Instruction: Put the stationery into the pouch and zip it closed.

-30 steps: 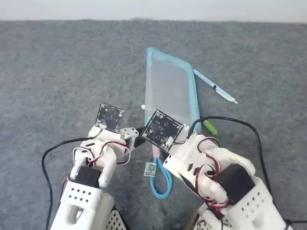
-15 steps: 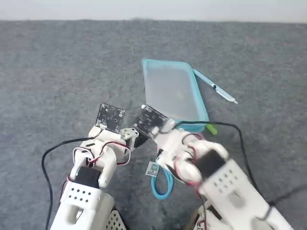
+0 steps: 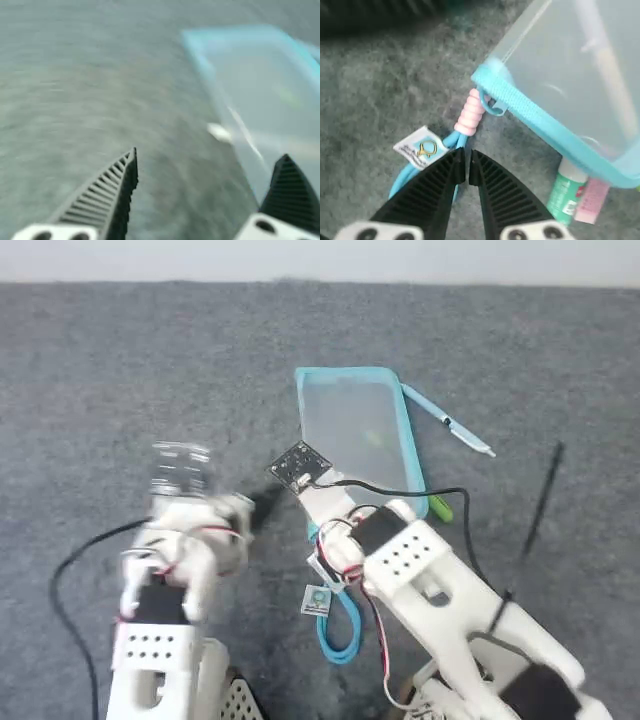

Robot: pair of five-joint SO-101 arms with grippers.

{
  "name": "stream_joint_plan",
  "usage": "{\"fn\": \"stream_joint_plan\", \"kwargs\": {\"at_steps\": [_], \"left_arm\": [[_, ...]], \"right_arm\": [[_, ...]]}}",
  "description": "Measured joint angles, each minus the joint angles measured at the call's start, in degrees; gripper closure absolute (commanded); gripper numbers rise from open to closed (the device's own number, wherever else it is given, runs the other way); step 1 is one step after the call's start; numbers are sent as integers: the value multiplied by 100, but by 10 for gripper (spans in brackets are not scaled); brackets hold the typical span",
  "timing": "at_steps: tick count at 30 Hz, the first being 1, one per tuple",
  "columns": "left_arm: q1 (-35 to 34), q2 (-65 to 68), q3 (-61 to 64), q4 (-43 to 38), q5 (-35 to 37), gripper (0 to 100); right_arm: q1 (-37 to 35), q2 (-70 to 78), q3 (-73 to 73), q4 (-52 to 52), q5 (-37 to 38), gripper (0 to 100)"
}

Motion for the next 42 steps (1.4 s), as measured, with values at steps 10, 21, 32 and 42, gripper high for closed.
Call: {"fn": "stream_joint_plan", "kwargs": {"at_steps": [10, 21, 32, 42], "left_arm": [[-2110, 0, -387, -422, 484, 607], [-2171, 0, -387, -422, 484, 607], [-2163, 0, -387, -422, 484, 607], [-2163, 0, -387, -422, 484, 607]], "right_arm": [[0, 844, 0, -695, -1178, 796], [-141, 1837, -993, -404, -1785, 857], [-325, 2708, -1371, -334, -1785, 897], [-308, 2708, -1380, -229, -1108, 992]]}}
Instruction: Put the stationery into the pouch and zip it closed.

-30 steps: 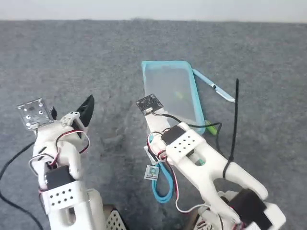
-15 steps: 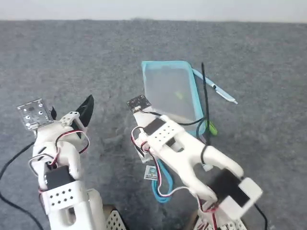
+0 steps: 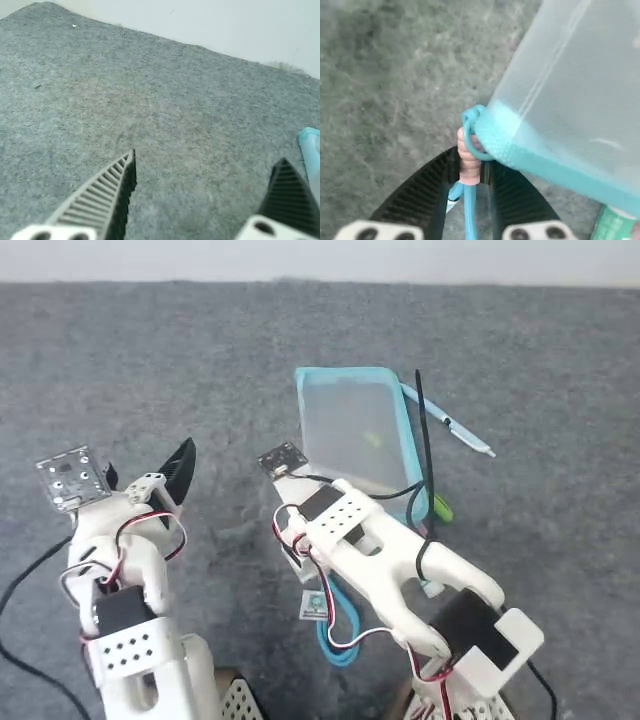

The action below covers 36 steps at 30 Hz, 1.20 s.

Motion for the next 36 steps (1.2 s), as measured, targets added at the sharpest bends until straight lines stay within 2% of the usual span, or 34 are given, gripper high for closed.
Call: {"fn": "stream_joint_plan", "kwargs": {"at_steps": [8, 12, 18, 23, 27, 31, 36], "left_arm": [[114, 0, 0, 0, 0, 607], [659, 0, 44, 0, -448, 607], [1626, 0, 299, 0, -1081, 607], [2312, 0, 369, 62, -1407, 607], [2629, 0, 325, 554, -1433, 604], [3253, 0, 185, 1134, -1451, 604], [3543, 0, 185, 1204, -1530, 604]], "right_arm": [[862, -431, -9, 774, 1196, 992], [1081, -1741, 220, 914, 1512, 992], [1363, -4255, 985, 1002, 2418, 992], [1468, -5415, 1037, 1512, 2760, 992], [1459, -5618, 1037, 1574, 2769, 992], [1459, -5512, 862, 1582, 2769, 992], [1459, -4967, 237, 1785, 2769, 992]]}}
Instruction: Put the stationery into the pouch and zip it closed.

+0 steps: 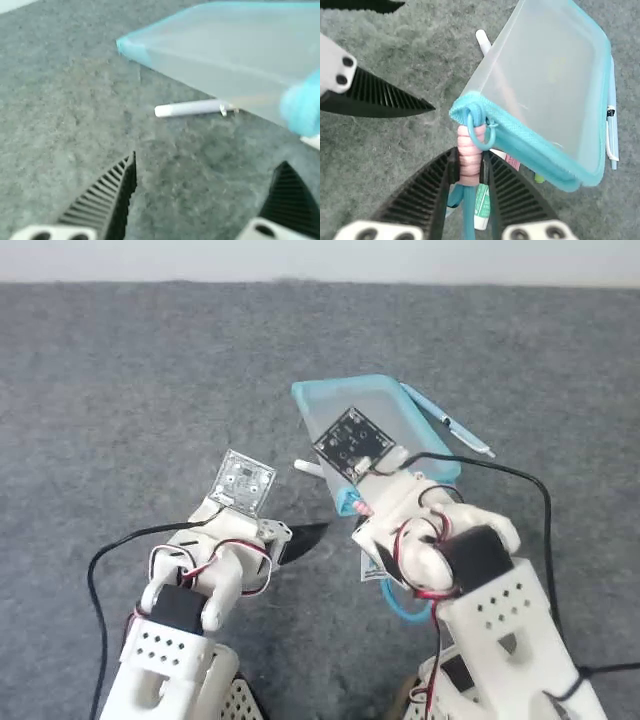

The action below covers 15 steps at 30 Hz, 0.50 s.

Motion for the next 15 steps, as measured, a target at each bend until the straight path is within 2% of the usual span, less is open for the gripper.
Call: {"fn": "stream_joint_plan", "kwargs": {"at_steps": [5, 11, 15], "left_arm": [[35, -220, -123, 53, -26, 604], [79, -1327, -273, 897, -26, 607], [79, -1890, -255, 1002, -26, 607]], "right_arm": [[-70, 352, -53, 0, 0, 992], [-246, 457, -53, -88, -149, 992], [-431, 466, -53, -105, -193, 992]]}}
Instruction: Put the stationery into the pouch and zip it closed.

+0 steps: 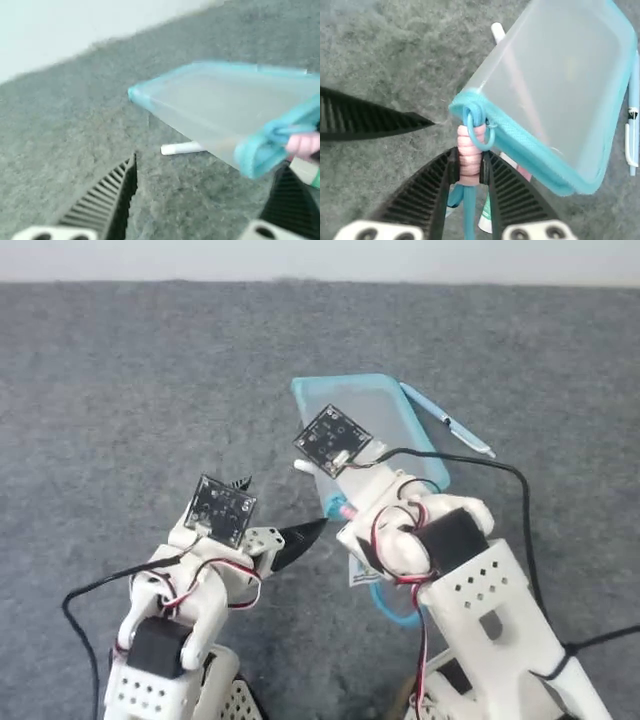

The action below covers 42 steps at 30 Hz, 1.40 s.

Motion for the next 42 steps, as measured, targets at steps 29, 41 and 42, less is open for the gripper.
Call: {"fn": "stream_joint_plan", "kwargs": {"at_steps": [29, 41, 42], "left_arm": [[-273, 2655, 132, -2136, -9, 607], [-738, 2655, 132, -2136, 246, 607], [-888, 2655, 132, -2136, 308, 607]], "right_arm": [[-448, -862, 18, 431, 9, 992], [-536, 237, 1275, -1160, -396, 992], [-554, 264, 1301, -1240, -396, 992]]}}
